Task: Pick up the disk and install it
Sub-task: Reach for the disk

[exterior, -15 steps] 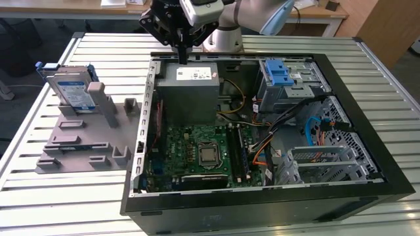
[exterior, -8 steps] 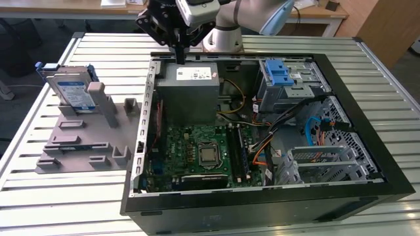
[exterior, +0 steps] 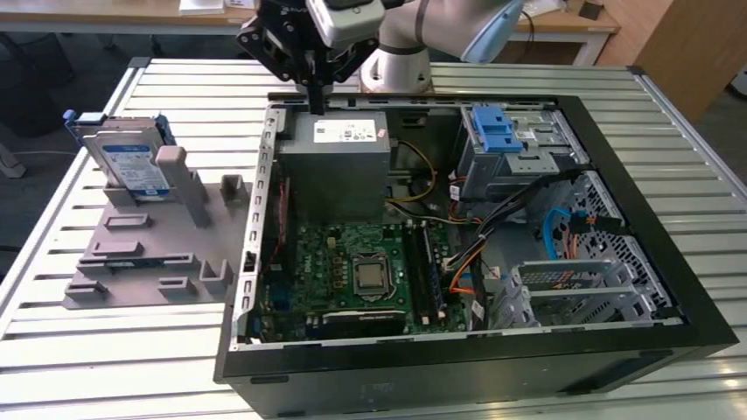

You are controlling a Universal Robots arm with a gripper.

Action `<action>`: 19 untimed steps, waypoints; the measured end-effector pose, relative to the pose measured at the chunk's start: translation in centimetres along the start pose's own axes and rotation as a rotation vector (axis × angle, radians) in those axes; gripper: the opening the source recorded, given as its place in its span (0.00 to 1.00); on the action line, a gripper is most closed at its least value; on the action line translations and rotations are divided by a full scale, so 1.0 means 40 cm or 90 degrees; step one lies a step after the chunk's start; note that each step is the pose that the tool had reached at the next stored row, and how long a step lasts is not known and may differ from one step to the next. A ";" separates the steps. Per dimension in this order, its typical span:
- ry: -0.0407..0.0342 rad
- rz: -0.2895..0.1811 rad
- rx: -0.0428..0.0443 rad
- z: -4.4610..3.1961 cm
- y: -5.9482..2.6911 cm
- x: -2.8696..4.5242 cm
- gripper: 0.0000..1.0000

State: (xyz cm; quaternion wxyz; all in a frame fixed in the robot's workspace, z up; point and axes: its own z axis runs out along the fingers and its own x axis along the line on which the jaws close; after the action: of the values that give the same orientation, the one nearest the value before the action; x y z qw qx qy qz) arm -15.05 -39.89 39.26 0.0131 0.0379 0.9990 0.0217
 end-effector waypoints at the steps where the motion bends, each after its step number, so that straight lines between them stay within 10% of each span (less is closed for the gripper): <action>1: 0.0000 0.000 0.0000 0.000 0.000 0.001 0.11; 19: 0.0000 0.000 0.0000 0.001 -0.002 0.023 0.11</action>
State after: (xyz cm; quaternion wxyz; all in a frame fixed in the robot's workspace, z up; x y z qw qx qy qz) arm -15.96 -39.89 39.19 0.0131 0.0378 0.9990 0.0217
